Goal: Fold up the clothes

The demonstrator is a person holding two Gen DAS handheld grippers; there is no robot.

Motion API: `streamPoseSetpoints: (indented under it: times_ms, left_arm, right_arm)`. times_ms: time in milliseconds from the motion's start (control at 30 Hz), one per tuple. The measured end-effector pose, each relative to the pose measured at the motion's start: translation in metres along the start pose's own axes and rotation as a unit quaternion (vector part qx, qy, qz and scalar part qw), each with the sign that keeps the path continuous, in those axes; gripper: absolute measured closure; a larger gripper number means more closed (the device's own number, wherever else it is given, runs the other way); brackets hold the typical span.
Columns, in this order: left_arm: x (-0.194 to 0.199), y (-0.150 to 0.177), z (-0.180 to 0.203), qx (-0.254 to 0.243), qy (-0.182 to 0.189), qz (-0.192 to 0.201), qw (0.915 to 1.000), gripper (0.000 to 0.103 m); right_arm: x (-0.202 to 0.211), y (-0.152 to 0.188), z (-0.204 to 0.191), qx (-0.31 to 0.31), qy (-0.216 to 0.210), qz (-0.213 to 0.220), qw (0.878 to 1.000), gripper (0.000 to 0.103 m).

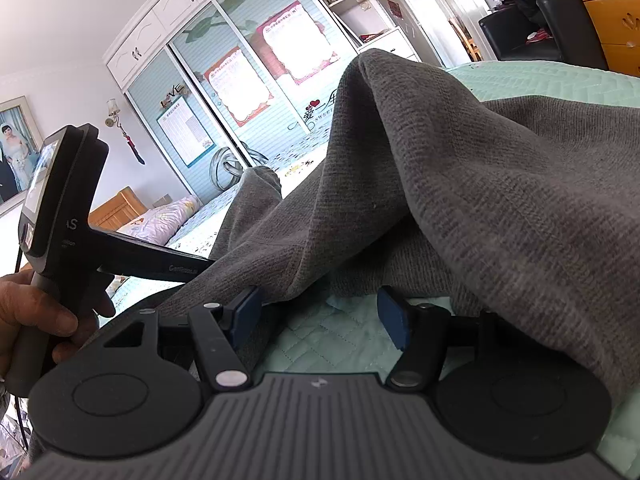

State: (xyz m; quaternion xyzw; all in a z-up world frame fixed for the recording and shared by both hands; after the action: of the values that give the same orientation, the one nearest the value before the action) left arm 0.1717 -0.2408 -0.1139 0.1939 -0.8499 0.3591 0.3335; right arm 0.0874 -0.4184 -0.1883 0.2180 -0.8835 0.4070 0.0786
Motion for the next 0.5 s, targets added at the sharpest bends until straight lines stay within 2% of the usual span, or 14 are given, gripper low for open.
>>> streamPoseSetpoints:
  times_ms: [67,100,167,233,367,500]
  left_arm:
    - [0.002,0.001,-0.001,0.004,-0.003,0.003,1.0,0.101]
    - [0.003,0.001,-0.002,0.006,-0.006,0.005,1.0,0.102]
    - [0.006,0.003,-0.005,0.014,-0.012,0.009,0.9998,0.103]
    - [0.015,0.005,-0.016,0.043,-0.02,0.021,0.9987,0.103]
    - [0.053,0.023,-0.037,0.097,-0.013,0.057,0.9936,0.103]
    - [0.103,0.053,-0.035,0.08,0.01,0.092,0.9925,0.103]
  right_arm:
    - [0.0,0.0,0.0,-0.001,-0.001,0.0,1.0,0.037]
    - [0.0,0.0,0.0,-0.001,-0.001,0.0,1.0,0.037]
    - [0.0,0.001,0.0,-0.002,-0.002,0.0,1.0,0.037]
    - [0.0,0.001,0.0,-0.003,-0.002,0.0,1.0,0.037]
    - [0.0,0.001,0.001,-0.004,-0.003,-0.001,1.0,0.037]
    - [-0.001,0.0,0.001,-0.005,-0.003,0.0,1.0,0.037]
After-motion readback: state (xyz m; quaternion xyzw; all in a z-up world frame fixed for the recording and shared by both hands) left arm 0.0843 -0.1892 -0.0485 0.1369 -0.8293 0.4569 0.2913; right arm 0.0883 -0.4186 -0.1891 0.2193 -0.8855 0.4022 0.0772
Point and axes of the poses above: each gripper's, at about its wrist camera, not at the fingertips, and x roughly against the way its jaws point, z to its right, y to its underside, the point moved 7 cm from there along -x, roughly the way its jaws point, and after that the axes turned 8 degrees about -x, right-handed, at the moved point
